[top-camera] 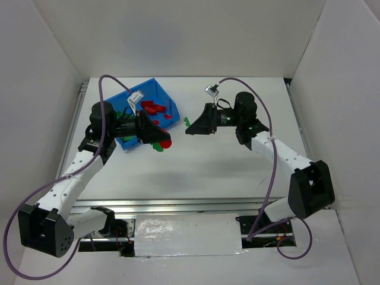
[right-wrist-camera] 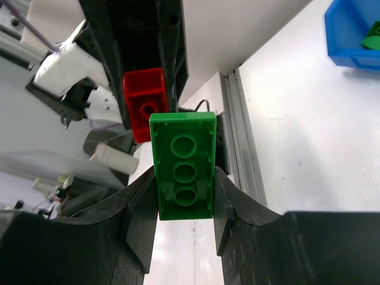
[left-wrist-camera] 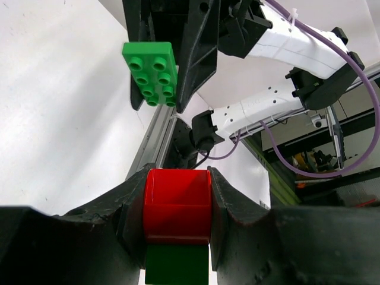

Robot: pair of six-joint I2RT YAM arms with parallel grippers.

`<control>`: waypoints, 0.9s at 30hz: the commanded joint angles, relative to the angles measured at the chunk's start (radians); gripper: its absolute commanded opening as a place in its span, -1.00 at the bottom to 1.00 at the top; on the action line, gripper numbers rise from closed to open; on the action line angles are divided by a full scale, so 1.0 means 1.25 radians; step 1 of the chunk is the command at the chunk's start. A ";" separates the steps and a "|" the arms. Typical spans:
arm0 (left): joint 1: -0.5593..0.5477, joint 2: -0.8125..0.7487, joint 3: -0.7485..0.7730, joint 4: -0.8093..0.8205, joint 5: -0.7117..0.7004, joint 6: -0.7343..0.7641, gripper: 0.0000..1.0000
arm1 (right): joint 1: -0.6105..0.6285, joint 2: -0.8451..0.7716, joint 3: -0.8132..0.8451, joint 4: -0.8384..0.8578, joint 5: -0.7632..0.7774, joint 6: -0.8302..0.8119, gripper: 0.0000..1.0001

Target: Sort the legos into containers by color

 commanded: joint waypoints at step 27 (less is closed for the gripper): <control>0.089 -0.113 0.509 -0.855 -0.801 0.131 -1.00 | 0.314 0.743 1.017 -0.586 0.733 -0.265 -0.74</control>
